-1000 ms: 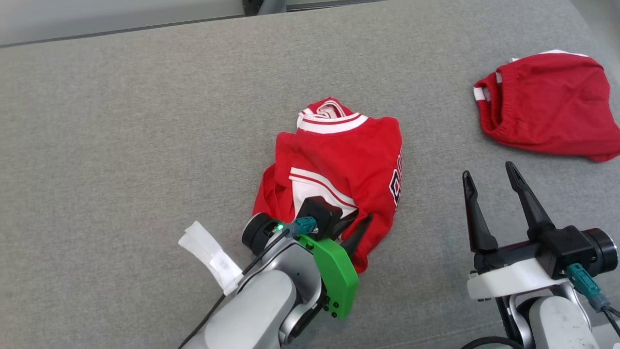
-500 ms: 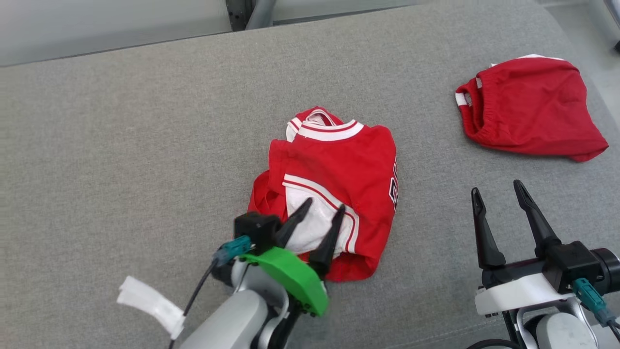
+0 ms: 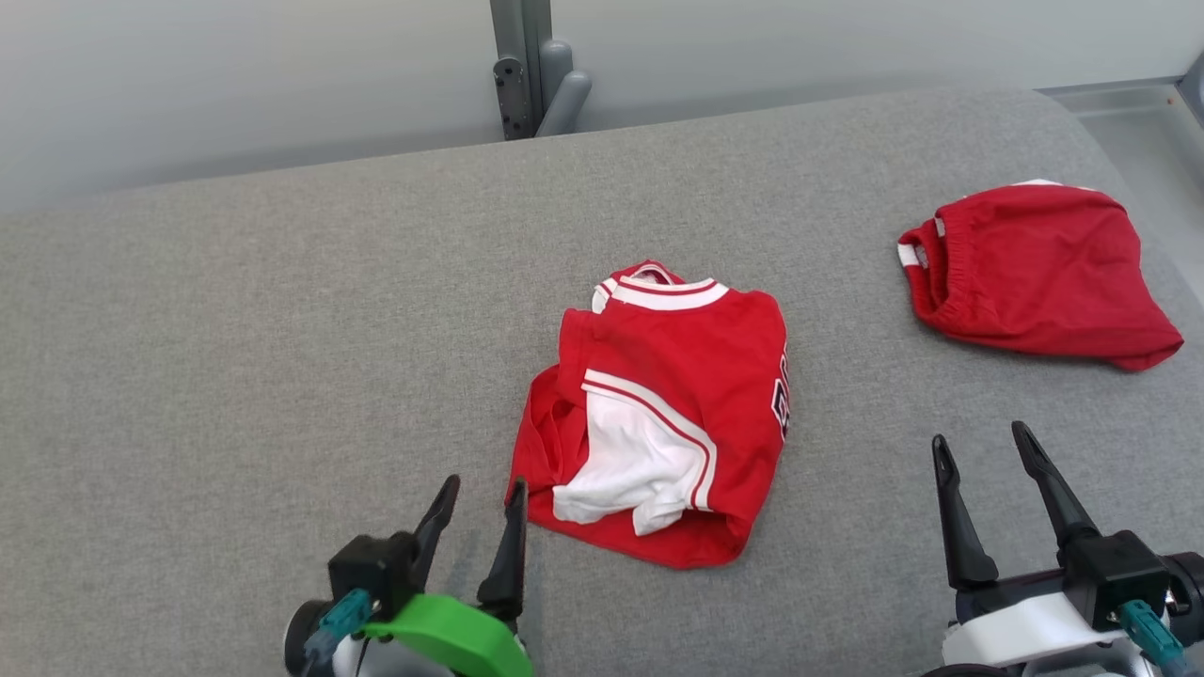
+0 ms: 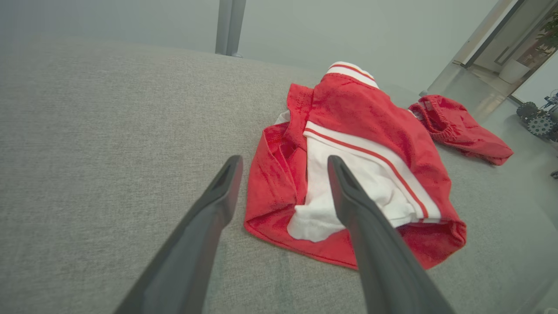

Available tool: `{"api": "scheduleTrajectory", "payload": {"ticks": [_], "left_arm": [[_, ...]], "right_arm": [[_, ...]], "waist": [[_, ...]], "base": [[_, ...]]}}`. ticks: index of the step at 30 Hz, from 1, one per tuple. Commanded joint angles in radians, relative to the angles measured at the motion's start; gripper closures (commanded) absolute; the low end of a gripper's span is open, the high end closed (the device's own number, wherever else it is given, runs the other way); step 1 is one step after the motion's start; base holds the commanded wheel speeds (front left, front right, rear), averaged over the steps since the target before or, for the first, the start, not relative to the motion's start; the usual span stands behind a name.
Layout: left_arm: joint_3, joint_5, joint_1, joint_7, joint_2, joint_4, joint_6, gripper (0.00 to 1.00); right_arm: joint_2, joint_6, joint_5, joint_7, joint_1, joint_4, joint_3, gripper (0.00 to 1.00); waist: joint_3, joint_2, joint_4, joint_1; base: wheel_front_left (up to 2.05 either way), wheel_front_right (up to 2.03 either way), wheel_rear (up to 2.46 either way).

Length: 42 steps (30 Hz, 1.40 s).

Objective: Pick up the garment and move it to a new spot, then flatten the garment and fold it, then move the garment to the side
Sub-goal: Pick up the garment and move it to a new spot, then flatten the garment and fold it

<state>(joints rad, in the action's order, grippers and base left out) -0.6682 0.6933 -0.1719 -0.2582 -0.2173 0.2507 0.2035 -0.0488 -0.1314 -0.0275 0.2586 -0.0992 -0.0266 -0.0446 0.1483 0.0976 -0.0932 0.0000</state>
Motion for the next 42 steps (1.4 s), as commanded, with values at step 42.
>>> {"api": "scheduleTrajectory", "payload": {"ticks": [42], "left_arm": [[0.625,-0.458,0.397,-0.006,0.134,-0.118,-0.3,0.0]], "right_arm": [[-0.057,0.001,0.022,0.007,-0.071,0.082,-0.076,0.0]], "waist": [[-0.121,-0.0001,0.174,0.0]], "base": [[0.0,0.0,0.0]]}}
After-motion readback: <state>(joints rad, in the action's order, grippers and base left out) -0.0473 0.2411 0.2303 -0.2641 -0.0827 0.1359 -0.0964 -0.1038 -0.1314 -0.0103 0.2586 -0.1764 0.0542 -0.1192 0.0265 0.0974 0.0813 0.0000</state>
